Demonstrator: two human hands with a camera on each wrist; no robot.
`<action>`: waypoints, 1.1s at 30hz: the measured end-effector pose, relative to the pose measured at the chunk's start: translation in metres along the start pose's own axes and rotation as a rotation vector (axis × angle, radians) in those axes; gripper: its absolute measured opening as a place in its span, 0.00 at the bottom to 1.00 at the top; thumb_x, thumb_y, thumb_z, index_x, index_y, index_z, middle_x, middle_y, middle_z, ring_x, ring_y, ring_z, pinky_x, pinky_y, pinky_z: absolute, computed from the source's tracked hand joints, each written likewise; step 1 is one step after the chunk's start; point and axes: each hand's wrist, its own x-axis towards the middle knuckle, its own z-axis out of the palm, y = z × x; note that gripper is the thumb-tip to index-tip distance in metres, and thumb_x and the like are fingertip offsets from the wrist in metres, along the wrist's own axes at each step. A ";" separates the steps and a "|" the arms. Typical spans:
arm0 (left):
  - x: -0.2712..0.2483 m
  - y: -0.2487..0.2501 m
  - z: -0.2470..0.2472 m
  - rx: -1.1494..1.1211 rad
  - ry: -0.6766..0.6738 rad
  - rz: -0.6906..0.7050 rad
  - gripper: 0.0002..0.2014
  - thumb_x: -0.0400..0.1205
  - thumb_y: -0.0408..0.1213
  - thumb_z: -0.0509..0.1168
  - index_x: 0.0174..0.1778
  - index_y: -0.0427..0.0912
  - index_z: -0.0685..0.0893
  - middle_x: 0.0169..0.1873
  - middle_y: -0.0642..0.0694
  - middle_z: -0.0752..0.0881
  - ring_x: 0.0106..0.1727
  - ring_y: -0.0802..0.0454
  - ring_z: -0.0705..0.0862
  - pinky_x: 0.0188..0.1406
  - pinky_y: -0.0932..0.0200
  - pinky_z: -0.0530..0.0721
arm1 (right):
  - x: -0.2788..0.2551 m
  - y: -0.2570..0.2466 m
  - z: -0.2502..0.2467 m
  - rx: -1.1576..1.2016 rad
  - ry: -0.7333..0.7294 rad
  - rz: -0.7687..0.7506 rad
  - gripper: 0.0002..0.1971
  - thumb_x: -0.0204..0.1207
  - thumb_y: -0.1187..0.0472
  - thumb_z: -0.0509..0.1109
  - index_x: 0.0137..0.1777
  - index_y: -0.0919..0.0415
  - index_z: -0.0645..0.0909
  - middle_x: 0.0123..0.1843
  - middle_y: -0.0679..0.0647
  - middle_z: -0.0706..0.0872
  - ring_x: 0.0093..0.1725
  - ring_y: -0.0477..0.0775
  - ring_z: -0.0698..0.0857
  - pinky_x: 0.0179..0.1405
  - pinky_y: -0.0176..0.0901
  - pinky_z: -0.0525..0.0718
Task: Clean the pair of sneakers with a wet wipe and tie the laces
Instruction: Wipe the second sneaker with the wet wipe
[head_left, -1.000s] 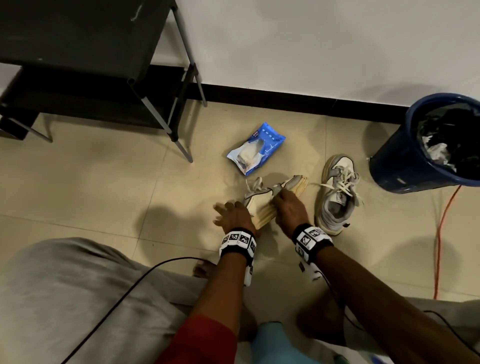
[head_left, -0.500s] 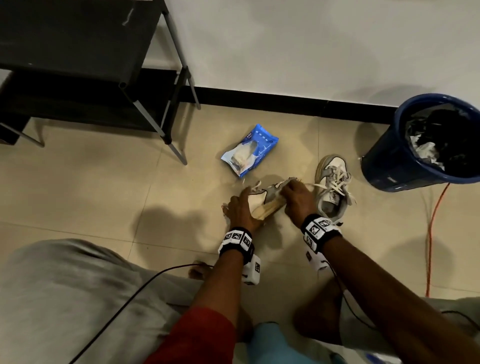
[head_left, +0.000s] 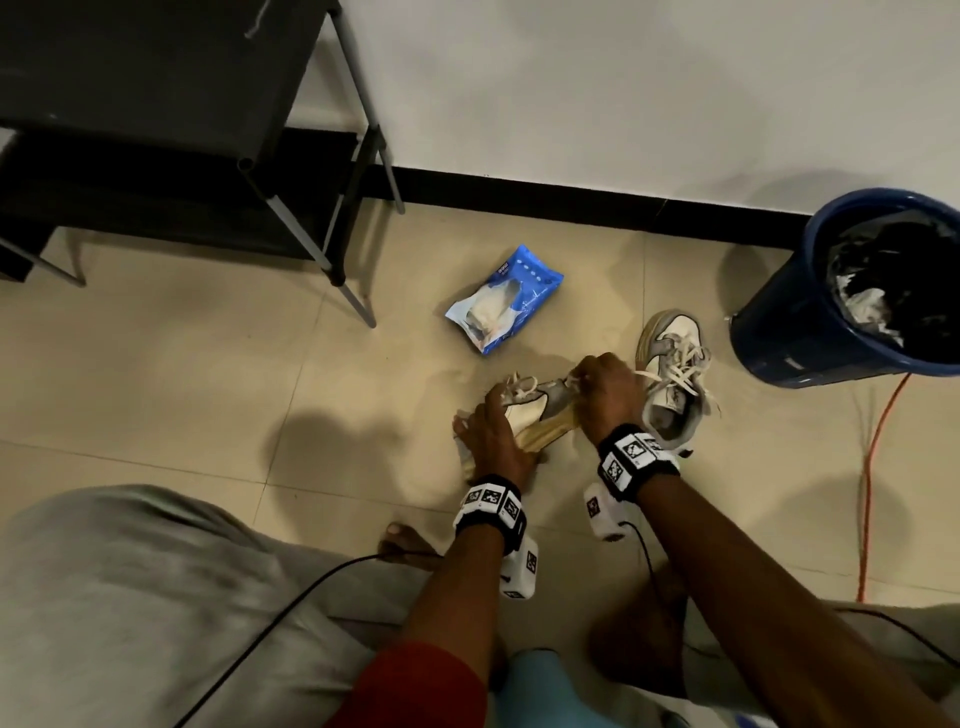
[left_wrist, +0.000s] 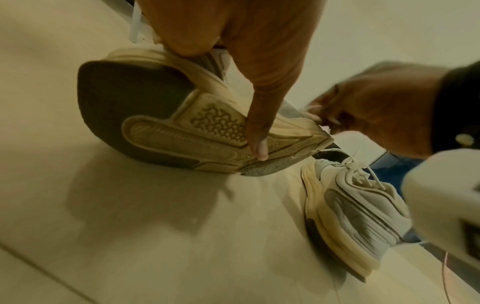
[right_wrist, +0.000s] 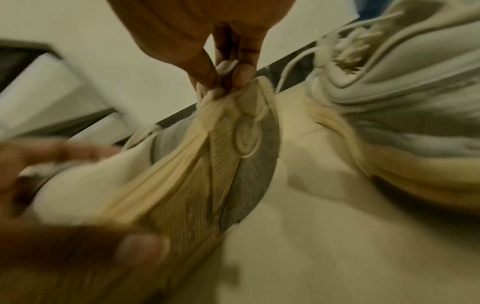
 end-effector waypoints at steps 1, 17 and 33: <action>-0.002 0.002 0.001 -0.003 0.003 0.005 0.57 0.58 0.40 0.85 0.82 0.45 0.62 0.71 0.41 0.76 0.75 0.40 0.69 0.82 0.39 0.42 | -0.009 -0.013 0.004 -0.042 -0.094 -0.126 0.10 0.67 0.67 0.71 0.49 0.61 0.83 0.47 0.62 0.81 0.47 0.66 0.81 0.36 0.47 0.73; -0.001 -0.001 0.001 -0.023 0.005 0.003 0.57 0.58 0.47 0.85 0.82 0.43 0.63 0.74 0.41 0.74 0.78 0.41 0.67 0.83 0.38 0.39 | 0.004 0.035 -0.008 0.113 0.027 -0.038 0.14 0.60 0.74 0.71 0.45 0.60 0.86 0.44 0.60 0.83 0.44 0.66 0.83 0.40 0.51 0.82; 0.005 0.002 -0.003 -0.008 -0.028 -0.022 0.56 0.61 0.43 0.83 0.84 0.45 0.60 0.77 0.41 0.71 0.81 0.42 0.64 0.82 0.41 0.36 | -0.009 0.030 -0.006 0.087 -0.038 -0.203 0.13 0.64 0.75 0.68 0.46 0.62 0.85 0.44 0.61 0.81 0.44 0.65 0.81 0.36 0.46 0.77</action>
